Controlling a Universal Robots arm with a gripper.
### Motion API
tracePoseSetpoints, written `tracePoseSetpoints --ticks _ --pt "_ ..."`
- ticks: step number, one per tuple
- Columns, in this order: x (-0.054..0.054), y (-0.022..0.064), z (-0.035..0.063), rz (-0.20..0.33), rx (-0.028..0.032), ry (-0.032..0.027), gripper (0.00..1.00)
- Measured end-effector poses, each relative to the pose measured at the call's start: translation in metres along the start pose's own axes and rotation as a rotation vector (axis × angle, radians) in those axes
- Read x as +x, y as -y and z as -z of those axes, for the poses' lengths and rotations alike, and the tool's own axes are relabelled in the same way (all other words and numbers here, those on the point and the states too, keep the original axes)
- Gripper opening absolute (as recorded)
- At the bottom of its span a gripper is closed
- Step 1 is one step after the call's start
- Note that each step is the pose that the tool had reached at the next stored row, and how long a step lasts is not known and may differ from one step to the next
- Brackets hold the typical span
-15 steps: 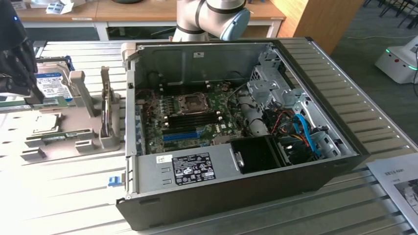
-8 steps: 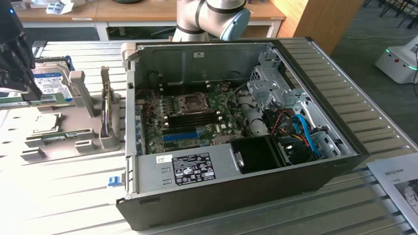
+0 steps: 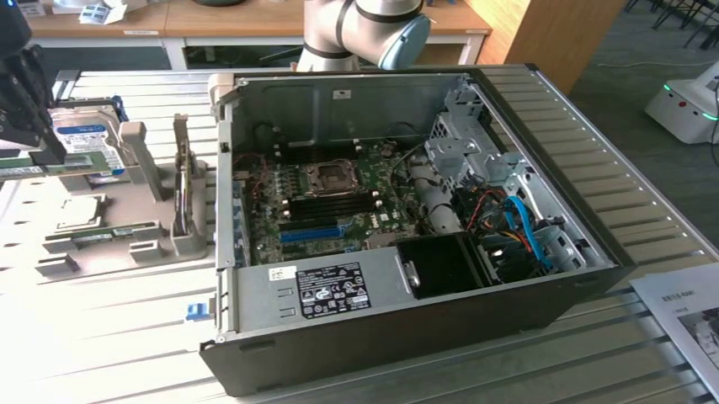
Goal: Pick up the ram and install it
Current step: 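Pick up the ram and move it above insertion slot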
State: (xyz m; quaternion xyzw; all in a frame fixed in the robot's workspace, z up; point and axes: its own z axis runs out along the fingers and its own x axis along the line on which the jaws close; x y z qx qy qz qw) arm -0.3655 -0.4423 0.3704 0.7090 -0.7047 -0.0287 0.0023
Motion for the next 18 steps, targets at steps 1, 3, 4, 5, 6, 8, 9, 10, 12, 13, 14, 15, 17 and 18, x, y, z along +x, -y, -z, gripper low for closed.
tracePoseSetpoints --ticks 1,3,4,5,6,8,9,10,12,13,14,15,17,18 --pt "0.0 -0.0001 0.0014 0.0 0.0 0.0 0.12" --pt "0.0 -0.0002 0.0039 0.0 0.0001 0.0001 0.12" --pt "0.0 -0.0002 0.0051 0.0 0.0001 0.0 0.12" --pt "0.0 -0.0003 0.0063 0.0 0.0 0.0 0.12" --pt "0.0 -0.0003 0.0076 0.0 0.0001 0.0 0.12" --pt "0.0 -0.0004 0.01 0.0 0.0001 0.0 0.12" --pt "0.0 -0.0005 0.0112 0.0 0.0001 0.0 0.12" --pt "0.0 -0.0005 0.0123 0.0 0.0001 0.0 0.12" --pt "-0.001 -0.0006 0.0145 0.0 0.0001 0.0 0.12" --pt "-0.001 -0.0007 0.0155 0.0 0.0001 0.0001 0.12" --pt "-0.001 -0.0007 0.0165 0.0 0.0001 0.0001 0.12" --pt "-0.001 -0.0008 0.0176 0.0 0.0 0.0 0.12" --pt "-0.001 -0.0008 0.0196 0.0 0.0001 0.0 0.12" --pt "-0.001 -0.0009 0.0207 0.0 0.0 0.0 0.12"
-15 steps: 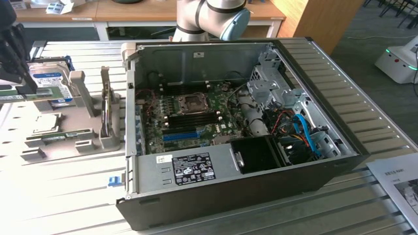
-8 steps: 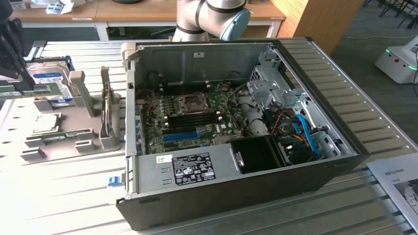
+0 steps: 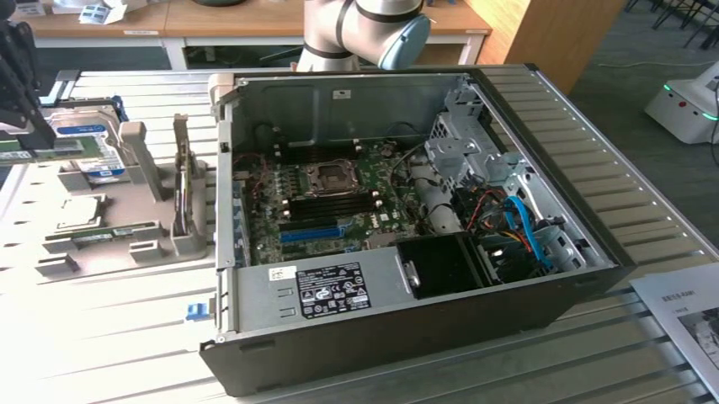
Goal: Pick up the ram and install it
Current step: 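Pick up the ram and move it above insertion slot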
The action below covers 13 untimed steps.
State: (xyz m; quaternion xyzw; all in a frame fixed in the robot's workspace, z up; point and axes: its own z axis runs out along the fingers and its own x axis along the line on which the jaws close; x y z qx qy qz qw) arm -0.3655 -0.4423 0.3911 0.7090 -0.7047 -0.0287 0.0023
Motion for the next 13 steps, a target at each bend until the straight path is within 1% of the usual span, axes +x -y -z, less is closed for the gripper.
tracePoseSetpoints --ticks 8,13 --pt "-0.0003 -0.0004 0.0093 0.0 0.0001 0.0001 0.12" --pt "-0.0004 -0.0004 0.0102 0.0 0.0001 0.0001 0.12"
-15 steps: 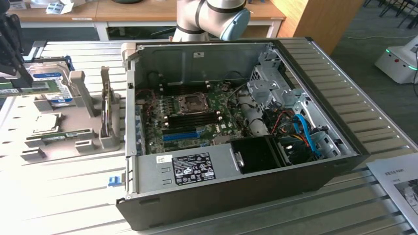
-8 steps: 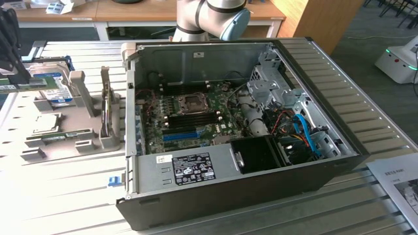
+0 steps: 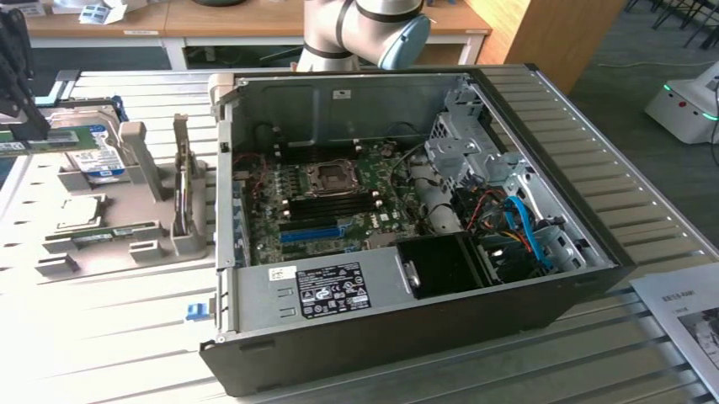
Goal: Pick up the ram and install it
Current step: 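Pick up the ram and move it above insertion slot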
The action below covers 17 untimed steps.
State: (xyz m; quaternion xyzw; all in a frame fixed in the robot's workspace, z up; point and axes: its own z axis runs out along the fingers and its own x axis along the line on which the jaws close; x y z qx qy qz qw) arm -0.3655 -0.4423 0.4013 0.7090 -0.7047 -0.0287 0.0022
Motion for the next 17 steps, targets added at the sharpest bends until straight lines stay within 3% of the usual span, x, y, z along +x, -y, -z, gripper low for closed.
tracePoseSetpoints --ticks 9,17 --pt "0.0001 0.0005 0.0002 0.0 -0.0002 -0.0002 0.12" --pt "0.0001 0.0082 0.0004 0.0 0.0 0.0 0.12"
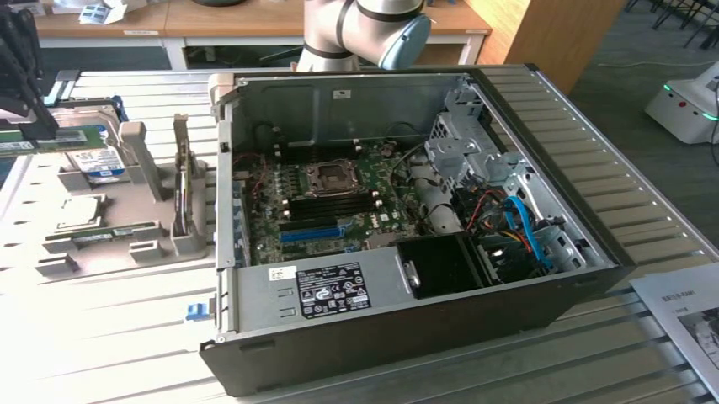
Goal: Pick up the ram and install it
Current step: 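Pick up the ram and move it above insertion slot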
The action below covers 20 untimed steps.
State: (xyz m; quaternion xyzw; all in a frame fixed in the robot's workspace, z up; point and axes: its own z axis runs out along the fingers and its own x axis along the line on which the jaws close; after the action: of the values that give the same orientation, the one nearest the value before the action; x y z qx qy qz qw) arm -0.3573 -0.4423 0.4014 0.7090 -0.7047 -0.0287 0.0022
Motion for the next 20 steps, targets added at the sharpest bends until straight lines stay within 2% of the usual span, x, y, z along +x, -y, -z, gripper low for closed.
tracePoseSetpoints --ticks 9,20 --pt "0.0 0.0085 0.0004 0.0 0.0 0.0 0.12" --pt "0.0 0.0229 0.001 0.0 0.0 0.0 0.12"
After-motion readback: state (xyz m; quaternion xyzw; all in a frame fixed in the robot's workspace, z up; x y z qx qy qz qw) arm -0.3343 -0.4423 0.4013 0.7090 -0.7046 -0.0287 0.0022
